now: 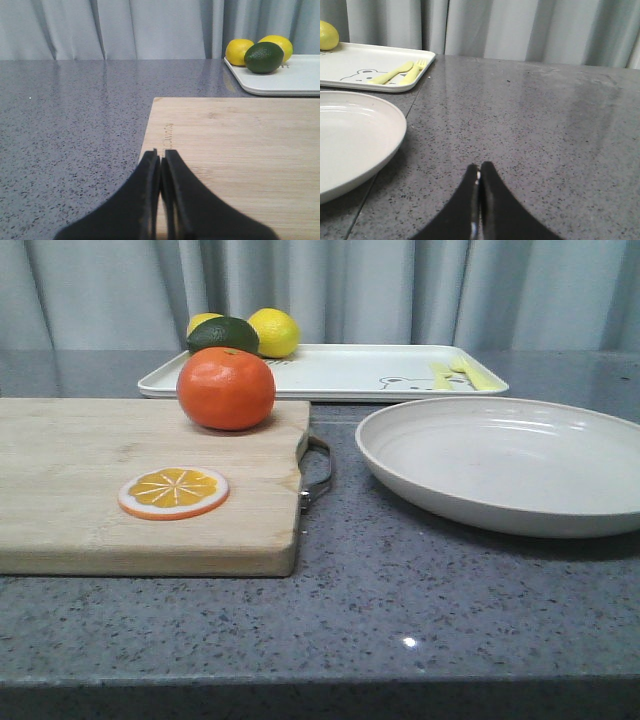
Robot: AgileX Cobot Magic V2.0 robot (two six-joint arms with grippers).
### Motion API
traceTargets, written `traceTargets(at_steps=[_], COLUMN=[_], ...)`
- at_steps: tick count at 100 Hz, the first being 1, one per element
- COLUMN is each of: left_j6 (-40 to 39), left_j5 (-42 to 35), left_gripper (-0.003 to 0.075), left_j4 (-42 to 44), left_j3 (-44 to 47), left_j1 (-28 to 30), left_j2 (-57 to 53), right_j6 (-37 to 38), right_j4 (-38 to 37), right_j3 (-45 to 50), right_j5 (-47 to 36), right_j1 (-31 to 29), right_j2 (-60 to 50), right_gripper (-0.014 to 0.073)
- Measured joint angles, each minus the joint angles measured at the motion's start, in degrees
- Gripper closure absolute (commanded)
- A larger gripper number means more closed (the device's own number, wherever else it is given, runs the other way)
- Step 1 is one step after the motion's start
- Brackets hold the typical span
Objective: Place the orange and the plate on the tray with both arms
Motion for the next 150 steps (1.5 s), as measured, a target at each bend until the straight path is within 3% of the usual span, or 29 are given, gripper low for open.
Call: traceTargets(at_steps=[68,115,150], left_j6=[0.00,0.00,0.00], left_j5=[-0.15,-6.00,-5.98], left_gripper=[0.0740,0.0741,0.0741], left_j4=[0.00,-0.10,-0.10], left_j3=[0.00,0.00,-2.61], left_j1=[0.00,0.00,0.00], left_j2=[0.00,0.00,0.00], right_j6=[0.00,0.00,0.00], right_j4=[0.00,0.00,0.00], right_j3=[0.00,0.00,-1.24], right_j5=[0.00,-0.24,-3.48], right_j1=[0.00,0.00,0.00], right_j2=[0.00,0.00,0.00], right_gripper=[0.0659,0.0659,0.0659])
